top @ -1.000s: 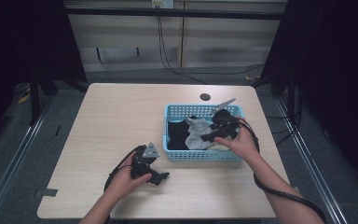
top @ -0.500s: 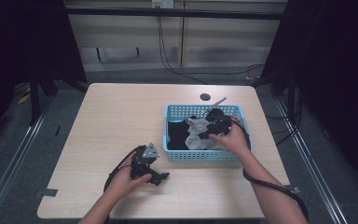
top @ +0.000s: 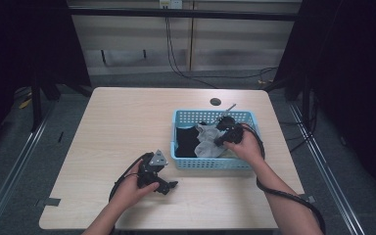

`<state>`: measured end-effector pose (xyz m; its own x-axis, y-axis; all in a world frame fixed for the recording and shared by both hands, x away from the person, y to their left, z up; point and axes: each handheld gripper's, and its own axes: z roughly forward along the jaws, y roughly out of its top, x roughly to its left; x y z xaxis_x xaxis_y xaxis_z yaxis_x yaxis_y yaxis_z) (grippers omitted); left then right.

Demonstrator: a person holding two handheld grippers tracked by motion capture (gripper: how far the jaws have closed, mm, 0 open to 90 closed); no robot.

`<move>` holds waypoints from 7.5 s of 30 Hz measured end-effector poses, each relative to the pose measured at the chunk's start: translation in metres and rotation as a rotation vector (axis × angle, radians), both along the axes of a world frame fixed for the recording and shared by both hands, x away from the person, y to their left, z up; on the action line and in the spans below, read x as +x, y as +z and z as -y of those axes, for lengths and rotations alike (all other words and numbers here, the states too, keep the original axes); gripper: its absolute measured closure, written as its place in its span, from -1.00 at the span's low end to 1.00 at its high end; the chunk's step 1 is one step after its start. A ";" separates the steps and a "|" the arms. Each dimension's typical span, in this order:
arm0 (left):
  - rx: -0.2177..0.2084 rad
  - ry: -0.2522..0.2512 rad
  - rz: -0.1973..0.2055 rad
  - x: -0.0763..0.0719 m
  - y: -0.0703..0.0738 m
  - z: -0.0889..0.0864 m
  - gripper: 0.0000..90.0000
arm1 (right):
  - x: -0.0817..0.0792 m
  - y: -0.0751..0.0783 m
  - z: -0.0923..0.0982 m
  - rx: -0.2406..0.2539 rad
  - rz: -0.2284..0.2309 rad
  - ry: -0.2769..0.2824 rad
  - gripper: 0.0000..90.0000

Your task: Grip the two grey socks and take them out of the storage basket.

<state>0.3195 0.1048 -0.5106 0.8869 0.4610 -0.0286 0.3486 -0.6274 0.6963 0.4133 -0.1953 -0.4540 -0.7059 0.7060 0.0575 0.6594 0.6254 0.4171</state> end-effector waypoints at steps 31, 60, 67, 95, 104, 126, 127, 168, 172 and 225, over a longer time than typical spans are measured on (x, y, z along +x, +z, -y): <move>-0.004 0.002 0.003 0.000 0.000 0.000 -1.00 | -0.030 0.108 0.036 0.094 0.105 0.028 0.98; 0.001 0.000 0.001 0.000 0.000 0.000 -1.00 | -0.147 0.095 0.027 0.176 0.077 0.303 0.98; 0.000 0.001 0.001 0.000 0.000 0.000 -1.00 | -0.159 0.072 0.020 0.157 0.025 0.334 0.98; -0.001 0.001 0.000 0.000 0.000 0.000 -1.00 | -0.150 0.060 0.017 0.130 0.015 0.278 0.46; 0.000 0.000 0.001 0.000 0.000 0.000 -1.00 | -0.107 0.073 0.018 0.154 0.087 0.169 0.23; 0.001 0.000 0.001 0.000 0.000 0.000 -1.00 | -0.015 0.034 -0.001 0.080 0.136 -0.026 -0.17; 0.001 0.000 0.001 0.000 0.000 0.000 -1.00 | -0.012 0.032 -0.001 0.082 0.133 -0.033 -0.19; -0.006 -0.013 0.001 -0.001 0.000 0.000 -1.00 | 0.021 0.013 -0.005 0.081 0.025 -0.091 0.76; -0.007 -0.014 0.002 -0.001 0.000 0.000 -1.00 | 0.016 0.021 0.001 0.099 0.033 -0.085 0.76; -0.007 -0.011 0.001 -0.001 -0.001 0.000 -1.00 | -0.052 0.087 0.012 0.090 0.099 0.111 0.76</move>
<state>0.3185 0.1046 -0.5111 0.8918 0.4513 -0.0306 0.3409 -0.6261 0.7013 0.3611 -0.2074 -0.3668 -0.7843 0.6189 0.0434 0.5416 0.6488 0.5345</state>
